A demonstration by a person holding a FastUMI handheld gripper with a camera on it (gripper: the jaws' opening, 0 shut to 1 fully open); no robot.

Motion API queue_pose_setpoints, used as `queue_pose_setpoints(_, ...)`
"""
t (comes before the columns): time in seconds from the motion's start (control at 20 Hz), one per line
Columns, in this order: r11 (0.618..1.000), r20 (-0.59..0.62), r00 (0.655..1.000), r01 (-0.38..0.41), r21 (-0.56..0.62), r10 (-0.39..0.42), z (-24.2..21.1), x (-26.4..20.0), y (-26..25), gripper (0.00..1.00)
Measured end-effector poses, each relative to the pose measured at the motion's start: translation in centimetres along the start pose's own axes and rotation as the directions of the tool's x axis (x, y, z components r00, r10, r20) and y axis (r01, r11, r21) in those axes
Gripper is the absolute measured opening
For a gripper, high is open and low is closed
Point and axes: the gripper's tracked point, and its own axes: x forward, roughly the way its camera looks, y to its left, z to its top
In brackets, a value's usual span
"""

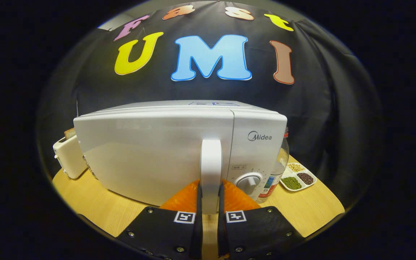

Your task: Open the microwave, put the food inside, and close the microwave door.

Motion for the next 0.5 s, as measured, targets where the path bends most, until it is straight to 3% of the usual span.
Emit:
queue_pose_setpoints(0.2, 1.0, -0.001, 1.0, 0.019, -0.004, -0.019, -0.18, -0.21, -0.09, 0.16)
queue_pose_setpoints(0.25, 1.0, 0.002, 1.0, 0.028, -0.011, -0.028, -0.33, -0.12, -0.11, 0.06)
queue_pose_setpoints(0.5, 0.999, -0.006, 0.999, 0.034, -0.005, -0.034, 0.14, -0.69, 0.14, 0.06)
